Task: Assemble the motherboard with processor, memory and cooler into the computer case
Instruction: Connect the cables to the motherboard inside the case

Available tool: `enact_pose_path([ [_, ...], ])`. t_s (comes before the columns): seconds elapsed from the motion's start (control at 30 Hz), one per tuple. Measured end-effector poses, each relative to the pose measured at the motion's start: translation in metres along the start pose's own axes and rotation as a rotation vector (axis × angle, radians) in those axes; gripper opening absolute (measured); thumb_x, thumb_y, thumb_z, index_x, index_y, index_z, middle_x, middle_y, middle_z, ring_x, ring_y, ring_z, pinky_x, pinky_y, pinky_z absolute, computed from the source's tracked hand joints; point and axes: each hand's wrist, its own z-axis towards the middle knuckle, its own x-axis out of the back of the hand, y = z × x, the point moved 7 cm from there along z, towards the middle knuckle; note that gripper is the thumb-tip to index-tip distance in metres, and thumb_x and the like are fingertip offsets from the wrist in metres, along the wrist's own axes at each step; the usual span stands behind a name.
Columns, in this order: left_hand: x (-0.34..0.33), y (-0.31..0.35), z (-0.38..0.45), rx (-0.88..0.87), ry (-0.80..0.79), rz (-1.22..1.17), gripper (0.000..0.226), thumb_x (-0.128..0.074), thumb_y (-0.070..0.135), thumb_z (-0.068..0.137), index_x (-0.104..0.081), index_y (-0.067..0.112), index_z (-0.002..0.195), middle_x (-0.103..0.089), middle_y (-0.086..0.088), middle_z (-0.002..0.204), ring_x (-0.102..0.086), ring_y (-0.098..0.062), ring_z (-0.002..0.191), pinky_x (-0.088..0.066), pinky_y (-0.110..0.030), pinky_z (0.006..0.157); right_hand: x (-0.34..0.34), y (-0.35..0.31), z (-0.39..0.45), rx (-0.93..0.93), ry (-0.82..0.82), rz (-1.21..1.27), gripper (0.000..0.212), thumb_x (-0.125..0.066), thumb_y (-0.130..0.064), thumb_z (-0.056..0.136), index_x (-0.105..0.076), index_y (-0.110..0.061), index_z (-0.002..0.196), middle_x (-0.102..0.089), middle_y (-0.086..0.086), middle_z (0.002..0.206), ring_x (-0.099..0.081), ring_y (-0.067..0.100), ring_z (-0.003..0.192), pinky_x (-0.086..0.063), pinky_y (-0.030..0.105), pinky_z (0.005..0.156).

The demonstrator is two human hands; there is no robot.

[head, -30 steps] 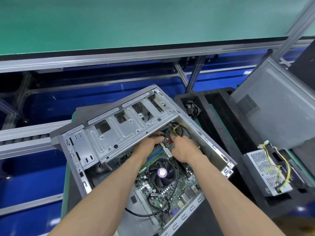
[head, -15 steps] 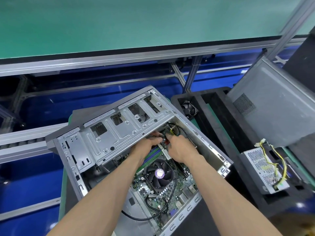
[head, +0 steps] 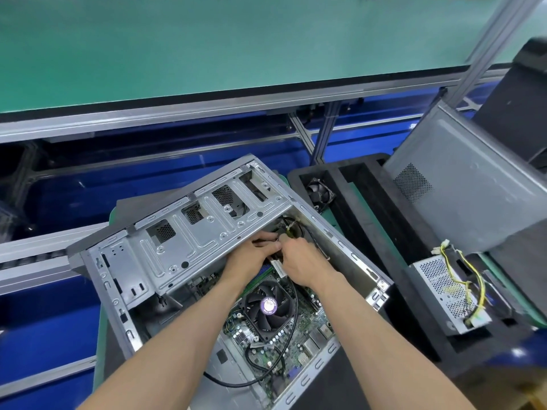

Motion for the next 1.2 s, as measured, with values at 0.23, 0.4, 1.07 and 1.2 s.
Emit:
enact_pose_path([
  [0.23,0.003,0.006,0.007,-0.010,0.016,0.010,0.010,-0.068,0.033,0.092,-0.070,0.041,0.097,-0.070,0.020,0.101,-0.064,0.000,0.098,-0.047,-0.020,0.089,0.000,0.004,0.003,-0.038,0.031,0.066,0.017,-0.042,-0.018,0.102,-0.052,-0.006,0.110,-0.065,0.020,0.105,-0.062,0.042,0.092,-0.044,0.042,0.066],
  [0.4,0.007,-0.003,0.011,0.192,0.008,0.333,0.036,-0.050,0.049,0.096,-0.062,0.028,0.123,-0.063,0.002,0.115,-0.058,-0.020,0.103,-0.044,-0.031,0.083,0.003,0.002,0.001,-0.060,0.008,0.197,0.029,-0.037,-0.025,0.101,-0.053,-0.009,0.084,-0.064,0.019,0.090,-0.059,0.038,0.082,-0.037,0.038,0.062],
  [1.07,-0.014,0.019,0.024,0.072,-0.064,0.113,0.029,-0.048,0.015,0.104,-0.059,0.002,0.127,-0.060,-0.003,0.118,-0.056,-0.016,0.104,-0.036,-0.009,0.075,-0.007,-0.001,-0.003,-0.076,-0.134,0.035,0.024,-0.040,-0.024,0.093,-0.056,-0.008,0.085,-0.062,0.022,0.101,-0.048,0.033,0.077,-0.036,0.035,0.066],
  [1.2,-0.024,0.028,0.036,0.153,-0.027,-0.261,0.031,-0.036,-0.013,0.100,-0.059,0.008,0.097,-0.063,-0.013,0.092,-0.051,-0.004,0.076,-0.046,-0.010,0.073,-0.011,-0.002,-0.003,-0.080,-0.193,0.011,0.023,-0.041,-0.022,0.093,-0.057,-0.007,0.095,-0.061,0.023,0.110,-0.046,0.032,0.078,-0.032,0.034,0.064],
])
